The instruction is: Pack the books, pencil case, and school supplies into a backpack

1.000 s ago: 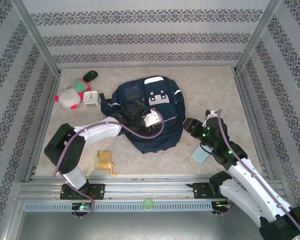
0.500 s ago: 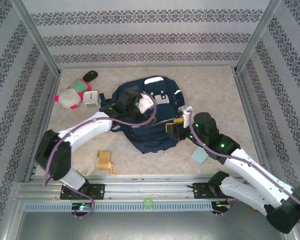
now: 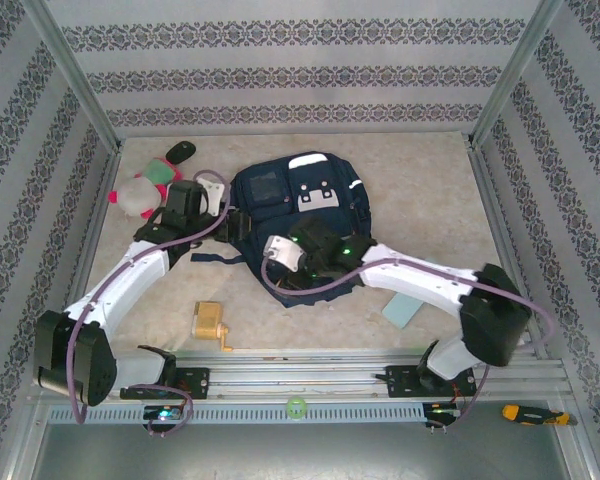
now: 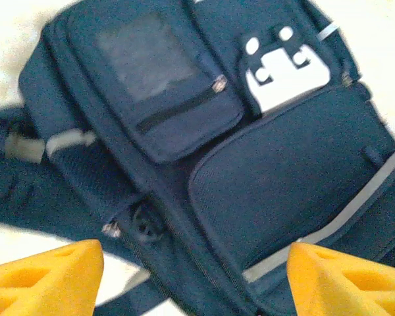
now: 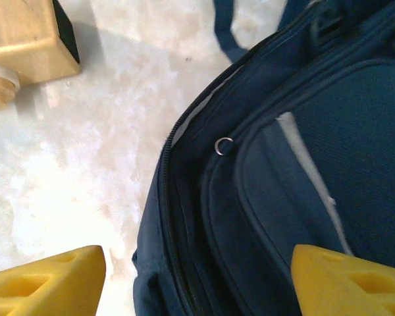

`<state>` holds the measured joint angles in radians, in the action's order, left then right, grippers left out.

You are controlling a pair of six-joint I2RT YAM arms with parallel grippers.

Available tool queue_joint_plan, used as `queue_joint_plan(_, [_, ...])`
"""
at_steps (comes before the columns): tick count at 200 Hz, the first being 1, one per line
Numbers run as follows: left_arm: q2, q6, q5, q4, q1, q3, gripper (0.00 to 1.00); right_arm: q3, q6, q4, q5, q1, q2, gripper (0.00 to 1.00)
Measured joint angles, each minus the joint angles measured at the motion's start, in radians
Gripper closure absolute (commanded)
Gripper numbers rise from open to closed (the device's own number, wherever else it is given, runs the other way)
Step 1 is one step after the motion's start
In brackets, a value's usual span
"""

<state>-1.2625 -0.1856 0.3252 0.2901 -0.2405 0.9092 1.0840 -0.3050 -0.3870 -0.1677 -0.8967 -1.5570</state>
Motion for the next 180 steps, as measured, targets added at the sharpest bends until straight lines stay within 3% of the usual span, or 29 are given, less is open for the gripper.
queue_joint_plan(42, [0.025,-0.045,0.008,0.004,0.057,-0.051,0.27,0.048,-0.063,-0.011,-0.002,-0.010,-0.159,0.25])
queue_joint_plan(56, [0.023,-0.059,0.016,0.003,0.076,-0.059,0.27,0.048,-0.079,-0.011,-0.001,-0.010,-0.185,0.30])
queue_joint_plan(82, [-0.002,-0.079,0.031,0.001,0.094,-0.070,0.28,0.048,-0.118,-0.001,0.040,-0.010,-0.223,0.68])
queue_joint_plan(96, [-0.017,-0.084,0.042,-0.008,0.097,-0.080,0.29,0.048,-0.139,-0.004,0.056,-0.012,-0.224,1.00])
queue_joint_plan(135, [-0.032,-0.084,0.097,-0.037,0.099,-0.101,0.32,0.034,-0.216,-0.087,-0.001,0.040,-0.085,1.00])
queue_joint_plan(180, [-0.023,-0.075,0.224,-0.240,0.098,-0.208,0.39,0.018,-0.281,-0.143,-0.161,0.260,0.235,1.00])
